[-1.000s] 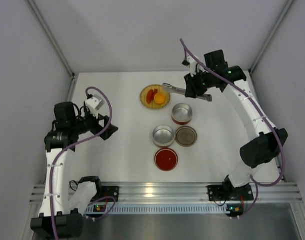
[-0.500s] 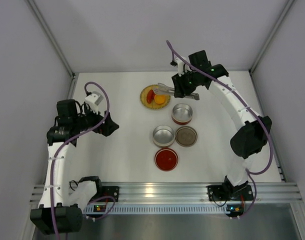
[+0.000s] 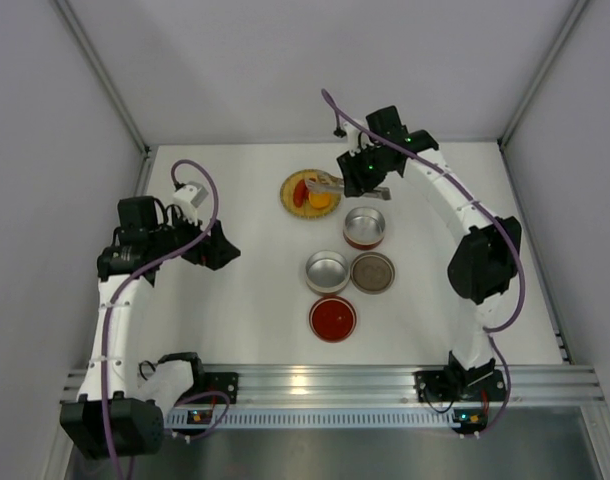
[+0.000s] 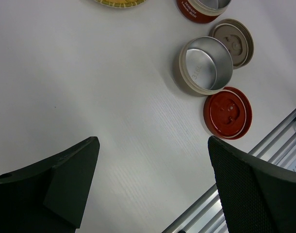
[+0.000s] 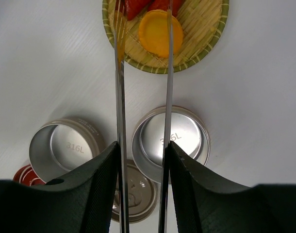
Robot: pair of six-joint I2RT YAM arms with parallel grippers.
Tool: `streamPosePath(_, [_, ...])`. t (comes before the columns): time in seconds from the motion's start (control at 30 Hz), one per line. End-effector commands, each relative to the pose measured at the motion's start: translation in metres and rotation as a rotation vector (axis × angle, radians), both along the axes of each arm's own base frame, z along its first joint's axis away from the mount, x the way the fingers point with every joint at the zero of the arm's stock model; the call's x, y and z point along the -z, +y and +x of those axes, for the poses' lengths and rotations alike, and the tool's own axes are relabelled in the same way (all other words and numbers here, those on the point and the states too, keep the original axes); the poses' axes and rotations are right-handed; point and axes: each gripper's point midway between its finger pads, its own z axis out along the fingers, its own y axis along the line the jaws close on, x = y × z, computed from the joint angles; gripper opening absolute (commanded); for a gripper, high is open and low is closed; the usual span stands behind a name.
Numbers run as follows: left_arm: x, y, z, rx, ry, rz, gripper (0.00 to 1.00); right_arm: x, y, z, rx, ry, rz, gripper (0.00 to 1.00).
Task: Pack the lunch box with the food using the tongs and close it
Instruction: Pick up the fake food from the plate.
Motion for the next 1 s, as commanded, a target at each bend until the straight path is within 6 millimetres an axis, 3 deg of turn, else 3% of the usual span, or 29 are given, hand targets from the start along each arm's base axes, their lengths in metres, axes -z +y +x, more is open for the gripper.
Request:
streamPosePath(0.0, [-0.012, -0.006, 0.004, 0.055, -0.047, -0.018, 0.98, -0.03, 0.001, 0.026, -0.032, -0.129, 0.05, 0.43])
streamPosePath(0.23, [-0.009, -0.01, 0.007, 0.098, -0.032, -0.032, 0.99, -0.018, -0.019, 0.038, -0.049, -0.118, 0.041, 0.43])
streamPosePath(0.6, [-0.006, -0.01, 0.01, 0.107, -0.029, -0.028, 0.98, -0.006, -0.017, 0.039, -0.132, -0.099, 0.068, 0.45])
streamPosePath(0.97, [-0.003, -0.01, 0.014, 0.107, -0.022, -0.029, 0.98, 0.011, -0.024, 0.057, -0.11, -0.092, 0.025, 0.45])
